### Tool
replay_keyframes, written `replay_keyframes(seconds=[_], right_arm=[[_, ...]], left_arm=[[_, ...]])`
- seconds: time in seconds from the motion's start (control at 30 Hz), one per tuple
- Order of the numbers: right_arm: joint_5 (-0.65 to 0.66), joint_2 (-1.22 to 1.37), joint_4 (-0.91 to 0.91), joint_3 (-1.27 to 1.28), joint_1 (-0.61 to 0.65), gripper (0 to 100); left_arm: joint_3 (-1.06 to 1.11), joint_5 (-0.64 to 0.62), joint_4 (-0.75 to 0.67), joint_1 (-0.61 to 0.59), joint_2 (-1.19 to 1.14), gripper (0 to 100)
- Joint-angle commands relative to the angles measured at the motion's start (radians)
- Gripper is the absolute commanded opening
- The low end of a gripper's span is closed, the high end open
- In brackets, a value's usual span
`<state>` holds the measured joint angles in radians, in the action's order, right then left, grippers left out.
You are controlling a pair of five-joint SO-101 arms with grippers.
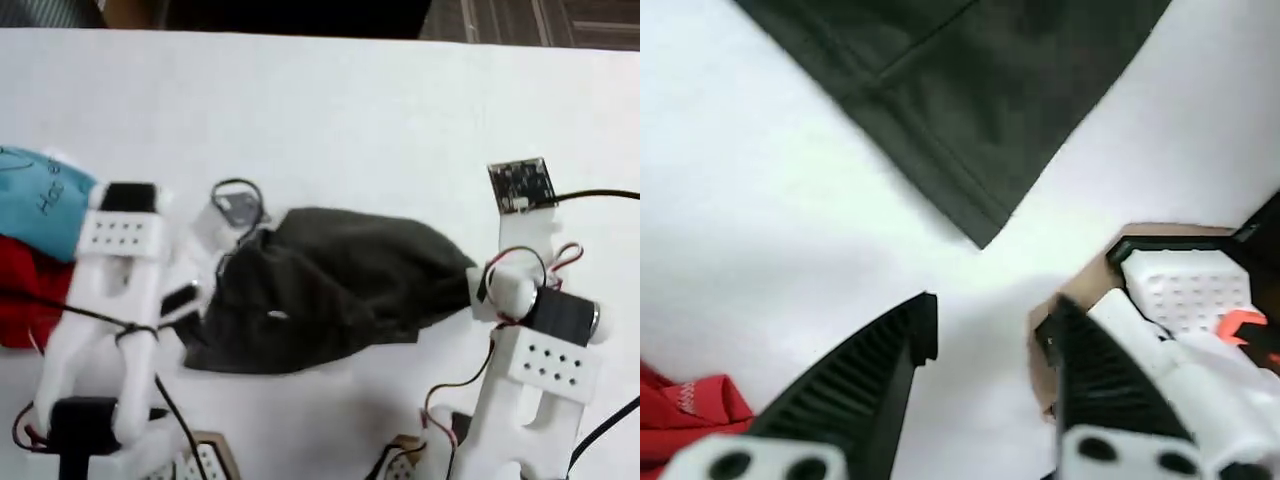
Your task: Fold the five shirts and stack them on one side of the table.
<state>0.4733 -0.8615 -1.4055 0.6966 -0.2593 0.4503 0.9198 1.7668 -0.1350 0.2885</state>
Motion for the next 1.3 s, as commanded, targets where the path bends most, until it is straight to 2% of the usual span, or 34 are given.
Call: replay_keyframes(seconds=[0.0,0.1,0.23,0.4,0.53,0.7,0.97,1.17,1.27], right_arm=[[0.009,-0.028,0.016,-0.005,-0.004,2.0],[0.009,-0.028,0.018,-0.005,-0.002,2.0],[0.009,-0.028,0.018,-0.006,-0.002,2.0],[0.009,-0.028,0.015,-0.006,-0.007,2.0],[0.009,-0.030,0.001,-0.006,-0.010,2.0],[0.008,-0.030,-0.004,-0.006,-0.008,2.0],[0.008,-0.030,-0.004,-0.006,-0.008,2.0],[0.008,-0.030,-0.004,-0.006,-0.008,2.0],[0.008,-0.030,-0.004,-0.006,-0.008,2.0]], left_arm=[[-0.099,0.049,0.005,-0.060,0.040,28],[-0.124,-0.003,-0.052,-0.037,0.037,28],[0.013,-0.115,-0.264,0.068,0.037,28],[0.226,-0.126,-0.594,0.157,0.037,28],[0.292,-0.126,-0.726,0.135,0.035,28],[0.300,-0.133,-0.755,0.130,0.015,28],[0.240,-0.126,-0.767,0.086,-0.219,28],[0.197,-0.126,-0.769,0.071,-0.302,28],[0.197,-0.126,-0.775,0.072,-0.313,24]])
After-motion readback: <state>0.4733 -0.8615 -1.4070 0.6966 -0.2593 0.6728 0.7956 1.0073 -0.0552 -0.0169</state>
